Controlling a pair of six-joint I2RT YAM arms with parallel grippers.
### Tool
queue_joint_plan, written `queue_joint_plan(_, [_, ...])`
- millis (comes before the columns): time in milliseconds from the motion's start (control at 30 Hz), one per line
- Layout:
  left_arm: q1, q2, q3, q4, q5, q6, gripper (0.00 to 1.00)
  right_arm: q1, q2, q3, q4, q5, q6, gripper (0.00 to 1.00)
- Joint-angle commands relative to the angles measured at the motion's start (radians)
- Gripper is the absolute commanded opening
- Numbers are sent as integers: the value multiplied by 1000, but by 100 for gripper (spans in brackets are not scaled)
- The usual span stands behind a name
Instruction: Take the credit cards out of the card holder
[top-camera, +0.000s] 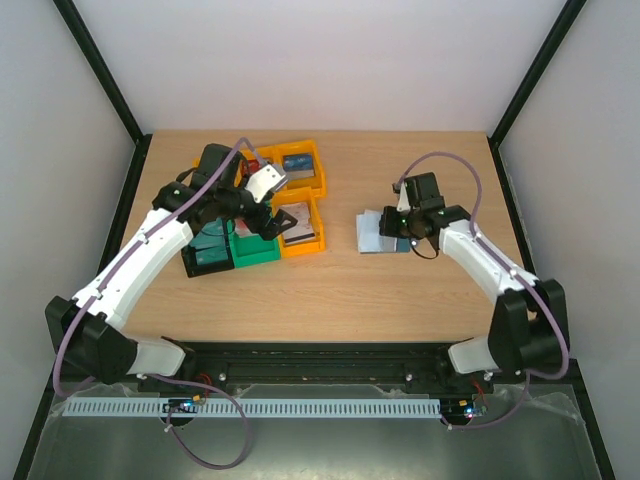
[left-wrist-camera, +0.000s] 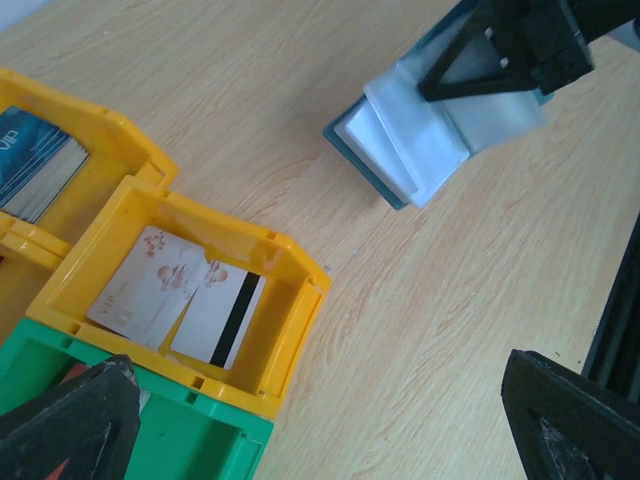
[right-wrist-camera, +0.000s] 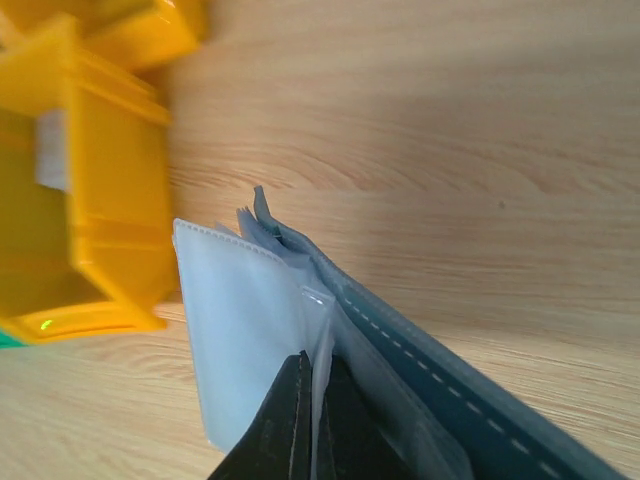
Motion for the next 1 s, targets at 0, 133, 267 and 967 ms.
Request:
queue_joint_plan(0, [11, -27, -21, 38, -46, 9, 99, -40, 97, -18, -28, -14, -37, 2])
queue_joint_plan(133, [18, -33, -30, 43, -62, 11, 99, -79, 114, -10, -2, 132, 19, 85])
queue_joint_plan(267, [30, -37, -34, 50, -68, 4, 99, -82, 48, 10, 24, 486, 81, 99])
queue_joint_plan(967, [535, -111, -685, 1102, -456, -317, 99, -108, -382, -652, 1216, 791, -158, 99])
